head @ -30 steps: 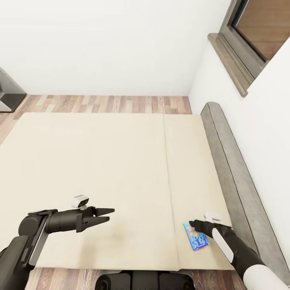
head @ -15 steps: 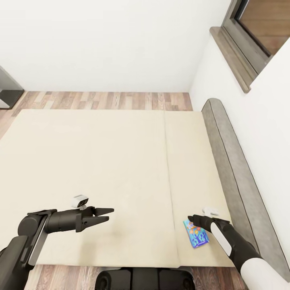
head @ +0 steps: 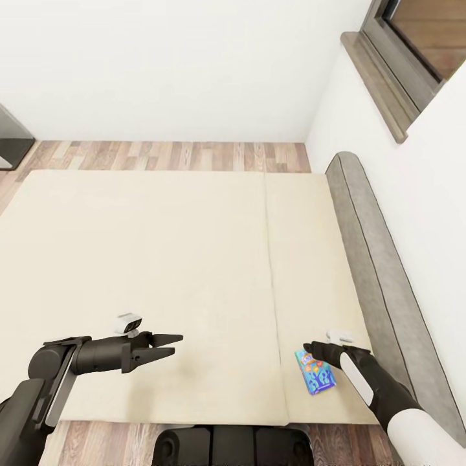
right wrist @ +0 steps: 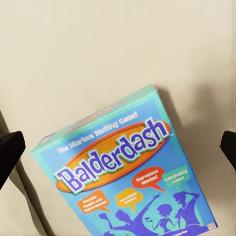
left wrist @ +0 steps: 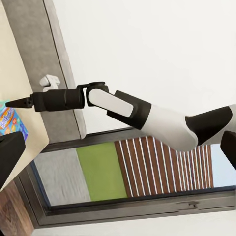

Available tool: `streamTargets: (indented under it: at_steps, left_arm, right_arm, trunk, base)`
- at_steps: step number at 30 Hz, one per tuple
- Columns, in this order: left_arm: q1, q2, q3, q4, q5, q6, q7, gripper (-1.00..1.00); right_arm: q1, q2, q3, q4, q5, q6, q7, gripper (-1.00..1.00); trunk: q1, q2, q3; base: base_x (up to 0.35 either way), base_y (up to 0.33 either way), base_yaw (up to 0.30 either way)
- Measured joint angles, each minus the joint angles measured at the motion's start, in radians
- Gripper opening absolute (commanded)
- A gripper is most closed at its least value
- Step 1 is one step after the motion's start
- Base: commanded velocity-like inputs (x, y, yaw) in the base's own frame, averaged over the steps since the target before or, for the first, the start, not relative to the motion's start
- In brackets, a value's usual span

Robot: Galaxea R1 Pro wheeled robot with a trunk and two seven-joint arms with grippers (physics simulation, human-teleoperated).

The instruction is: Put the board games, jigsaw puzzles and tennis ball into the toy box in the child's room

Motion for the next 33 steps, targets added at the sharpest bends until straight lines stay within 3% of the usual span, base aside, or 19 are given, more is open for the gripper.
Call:
streamTargets:
  at_steps: [20, 33]
  left_arm:
    - [0.0, -0.002, -0.001, 0.0, 0.0, 0.0, 0.0, 1.0]
    - [0.0, -0.003, -0.007, 0.0, 0.0, 0.0, 0.0, 1.0]
  right_arm:
    - [-0.007, -0.01, -0.003, 0.001, 0.0, 0.019, 0.002, 1.0]
    - [-0.007, -0.013, -0.001, 0.002, -0.005, 0.019, 0.048, 1.0]
  trunk:
    - [0.0, 0.0, -0.033]
    - [0.0, 0.0, -0.054]
  base:
    - [0.0, 0.0, 0.0]
    - [0.0, 0.0, 0.0]
